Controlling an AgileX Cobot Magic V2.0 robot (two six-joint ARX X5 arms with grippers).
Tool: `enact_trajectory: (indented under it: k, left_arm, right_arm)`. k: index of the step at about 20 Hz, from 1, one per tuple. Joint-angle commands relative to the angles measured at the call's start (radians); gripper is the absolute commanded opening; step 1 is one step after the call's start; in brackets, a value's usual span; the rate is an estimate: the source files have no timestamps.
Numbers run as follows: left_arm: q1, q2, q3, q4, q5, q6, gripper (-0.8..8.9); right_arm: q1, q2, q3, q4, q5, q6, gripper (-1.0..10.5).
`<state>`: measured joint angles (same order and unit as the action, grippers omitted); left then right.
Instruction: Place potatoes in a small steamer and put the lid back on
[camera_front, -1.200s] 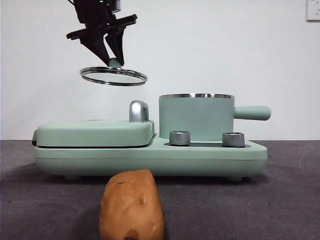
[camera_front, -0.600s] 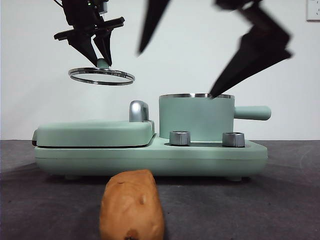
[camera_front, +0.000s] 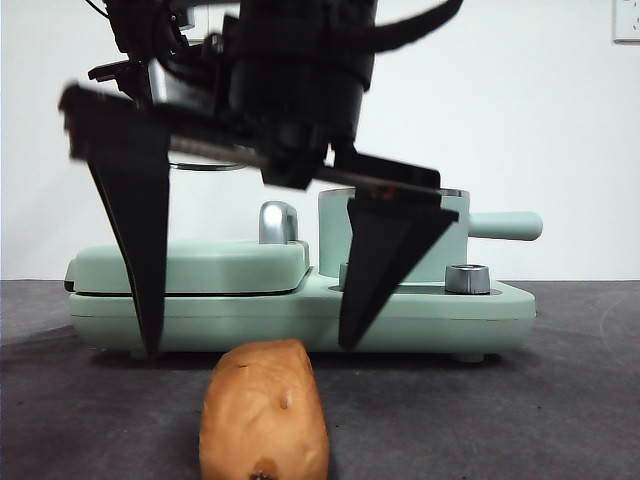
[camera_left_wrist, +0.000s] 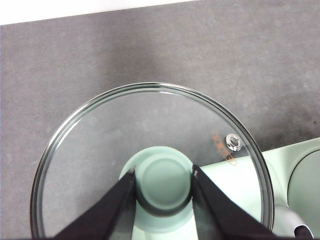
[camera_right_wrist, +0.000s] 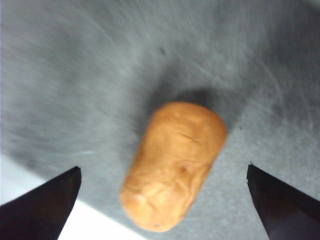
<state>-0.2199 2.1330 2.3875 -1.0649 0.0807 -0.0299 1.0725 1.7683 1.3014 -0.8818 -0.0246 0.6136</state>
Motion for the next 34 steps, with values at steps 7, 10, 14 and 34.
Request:
enact_trajectory:
  k: [7, 10, 14, 34]
  left_arm:
    - [-0.002, -0.016, 0.046, 0.032, 0.002, -0.012, 0.14]
    - [-0.002, -0.016, 0.046, 0.026, 0.002, -0.012, 0.14]
    - [-0.002, -0.016, 0.046, 0.018, 0.002, -0.012, 0.14]
    - [-0.003, -0.016, 0.046, 0.017, 0.002, -0.012, 0.14]
  right_arm:
    - [0.005, 0.100, 0.018, 0.015, -0.081, -0.012, 4.4]
    - [0.001, 0.121, 0.017, 0.011, -0.078, -0.027, 3.4]
    - [-0.004, 0.120, 0.028, -0.011, -0.052, -0.047, 0.7]
    - [-0.514, 0.103, 0.698, -0.305, -0.036, -0.417, 0.1]
